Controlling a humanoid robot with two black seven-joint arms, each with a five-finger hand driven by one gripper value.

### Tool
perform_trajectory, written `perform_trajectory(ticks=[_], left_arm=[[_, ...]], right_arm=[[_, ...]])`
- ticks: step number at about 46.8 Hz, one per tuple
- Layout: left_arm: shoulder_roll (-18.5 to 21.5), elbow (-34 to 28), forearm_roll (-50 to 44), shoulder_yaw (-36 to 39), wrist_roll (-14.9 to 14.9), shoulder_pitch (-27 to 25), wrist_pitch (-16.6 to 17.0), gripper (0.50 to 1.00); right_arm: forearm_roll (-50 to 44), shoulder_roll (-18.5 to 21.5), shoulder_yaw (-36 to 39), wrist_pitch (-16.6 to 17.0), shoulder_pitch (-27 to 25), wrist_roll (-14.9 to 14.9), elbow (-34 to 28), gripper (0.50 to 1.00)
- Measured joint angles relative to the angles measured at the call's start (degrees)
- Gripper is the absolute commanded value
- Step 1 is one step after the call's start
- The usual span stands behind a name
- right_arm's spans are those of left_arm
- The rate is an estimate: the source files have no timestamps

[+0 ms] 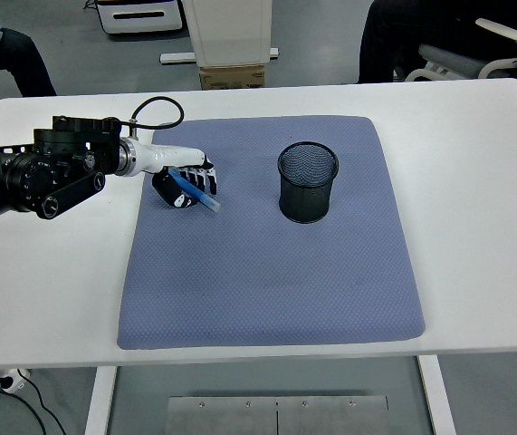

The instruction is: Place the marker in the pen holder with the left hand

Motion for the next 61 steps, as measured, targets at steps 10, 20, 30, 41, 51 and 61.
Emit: perform_trajectory(ticks=[10, 20, 30, 41, 51, 61], left_arm=[[-0.1, 0.0, 0.0, 0.0, 0.0, 0.0, 0.5, 0.625], [-0.2, 0.0, 0.0, -0.1, 0.0, 0.0, 2.6, 0.625], [-0.2, -0.3, 0.2, -0.1, -0.5, 0.0, 3.0, 0.622], [-0.2, -0.3, 0.8, -0.1, -1.3, 0.0, 3.0, 0.584], [-0.2, -0.3, 0.9, 0.0, -2.1, 0.0, 3.0, 0.575], [-0.2, -0.3, 1.9, 0.0, -2.5, 0.0, 3.0, 0.578]], right_arm=[[0.0, 0.0, 0.0, 0.0, 0.0, 0.0, 0.0, 1.000], [0.0, 0.0, 0.0, 0.0, 0.0, 0.0, 0.0, 1.000], [0.0, 0.0, 0.0, 0.0, 0.0, 0.0, 0.0, 1.000], [0.0, 0.0, 0.0, 0.0, 0.0, 0.0, 0.0, 1.000], [0.0, 0.0, 0.0, 0.0, 0.0, 0.0, 0.0, 1.000], [0.0, 0.0, 0.0, 0.0, 0.0, 0.0, 0.0, 1.000]])
